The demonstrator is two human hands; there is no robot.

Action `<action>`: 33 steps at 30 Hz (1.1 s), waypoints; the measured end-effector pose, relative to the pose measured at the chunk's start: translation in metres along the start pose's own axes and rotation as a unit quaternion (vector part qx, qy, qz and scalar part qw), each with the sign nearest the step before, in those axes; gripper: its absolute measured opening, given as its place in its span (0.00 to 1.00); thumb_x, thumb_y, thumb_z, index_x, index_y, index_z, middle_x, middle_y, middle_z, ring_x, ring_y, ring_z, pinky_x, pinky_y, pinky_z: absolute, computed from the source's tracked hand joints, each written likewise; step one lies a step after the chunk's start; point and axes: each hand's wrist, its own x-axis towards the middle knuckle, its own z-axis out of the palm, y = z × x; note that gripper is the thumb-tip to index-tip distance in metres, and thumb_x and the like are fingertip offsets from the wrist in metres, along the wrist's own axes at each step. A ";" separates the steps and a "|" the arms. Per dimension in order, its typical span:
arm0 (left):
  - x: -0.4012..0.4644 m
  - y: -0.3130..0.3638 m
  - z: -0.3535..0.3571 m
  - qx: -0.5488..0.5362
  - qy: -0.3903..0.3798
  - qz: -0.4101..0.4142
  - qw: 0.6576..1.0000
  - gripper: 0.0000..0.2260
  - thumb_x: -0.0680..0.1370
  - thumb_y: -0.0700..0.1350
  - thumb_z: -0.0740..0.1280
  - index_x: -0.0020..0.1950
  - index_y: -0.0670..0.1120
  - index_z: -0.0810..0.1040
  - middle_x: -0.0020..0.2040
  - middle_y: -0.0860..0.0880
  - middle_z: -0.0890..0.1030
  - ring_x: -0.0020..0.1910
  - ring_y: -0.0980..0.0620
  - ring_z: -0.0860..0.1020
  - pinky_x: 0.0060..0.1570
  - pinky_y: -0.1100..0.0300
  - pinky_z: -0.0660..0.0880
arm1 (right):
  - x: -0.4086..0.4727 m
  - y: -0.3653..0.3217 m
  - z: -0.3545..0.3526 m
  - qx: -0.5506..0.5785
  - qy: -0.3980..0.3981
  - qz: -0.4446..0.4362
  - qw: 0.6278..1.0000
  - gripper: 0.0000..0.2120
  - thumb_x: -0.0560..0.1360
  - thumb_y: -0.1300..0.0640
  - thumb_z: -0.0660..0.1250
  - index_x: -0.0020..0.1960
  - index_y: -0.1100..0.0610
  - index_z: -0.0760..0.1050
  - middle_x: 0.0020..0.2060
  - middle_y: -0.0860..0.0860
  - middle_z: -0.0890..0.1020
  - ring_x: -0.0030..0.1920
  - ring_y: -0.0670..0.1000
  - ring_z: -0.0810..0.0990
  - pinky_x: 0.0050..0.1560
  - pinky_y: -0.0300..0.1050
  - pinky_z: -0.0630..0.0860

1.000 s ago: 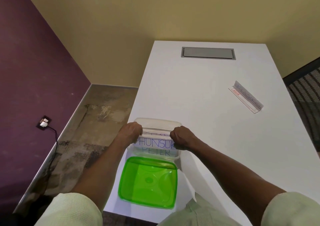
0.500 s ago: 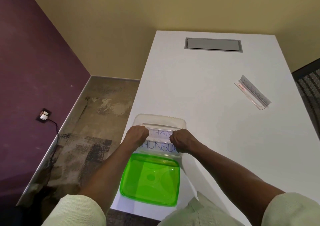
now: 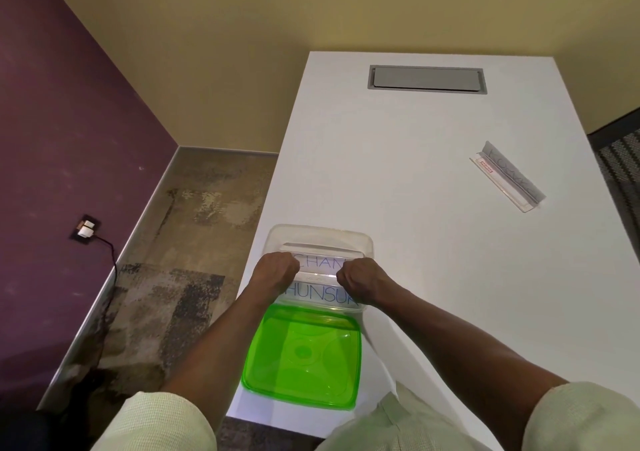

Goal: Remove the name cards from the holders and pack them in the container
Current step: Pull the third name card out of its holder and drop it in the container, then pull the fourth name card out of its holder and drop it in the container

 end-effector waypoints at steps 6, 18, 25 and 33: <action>0.001 0.003 -0.004 -0.011 -0.012 -0.009 1.000 0.12 0.77 0.31 0.61 0.58 0.38 0.78 0.57 0.39 0.80 0.57 0.39 0.80 0.54 0.47 0.77 | 0.003 -0.002 0.001 -0.014 -0.018 0.009 1.000 0.13 0.79 0.65 0.54 0.47 0.65 0.77 0.47 0.62 0.82 0.46 0.60 0.81 0.41 0.47 0.71; -0.006 0.005 -0.026 -0.065 -0.017 -0.028 0.997 0.12 0.76 0.30 0.63 0.58 0.37 0.76 0.58 0.38 0.77 0.58 0.38 0.79 0.54 0.48 0.76 | 0.000 0.001 -0.018 0.027 -0.013 0.018 0.999 0.12 0.76 0.54 0.67 0.55 0.62 0.76 0.53 0.60 0.80 0.54 0.61 0.79 0.49 0.50 0.75; -0.009 0.007 -0.051 -0.130 0.001 -0.061 0.990 0.14 0.74 0.44 0.73 0.56 0.39 0.78 0.56 0.39 0.79 0.54 0.39 0.80 0.48 0.52 0.76 | -0.014 0.004 -0.037 0.044 0.080 0.038 0.995 0.13 0.78 0.53 0.63 0.52 0.63 0.78 0.49 0.62 0.82 0.52 0.62 0.80 0.46 0.50 0.76; -0.004 0.014 -0.081 -0.217 0.090 -0.094 0.968 0.17 0.78 0.48 0.68 0.64 0.42 0.77 0.62 0.39 0.78 0.59 0.39 0.79 0.58 0.49 0.76 | -0.035 0.036 -0.057 0.023 0.168 0.079 0.982 0.13 0.78 0.54 0.61 0.44 0.64 0.76 0.41 0.62 0.81 0.44 0.62 0.80 0.36 0.47 0.69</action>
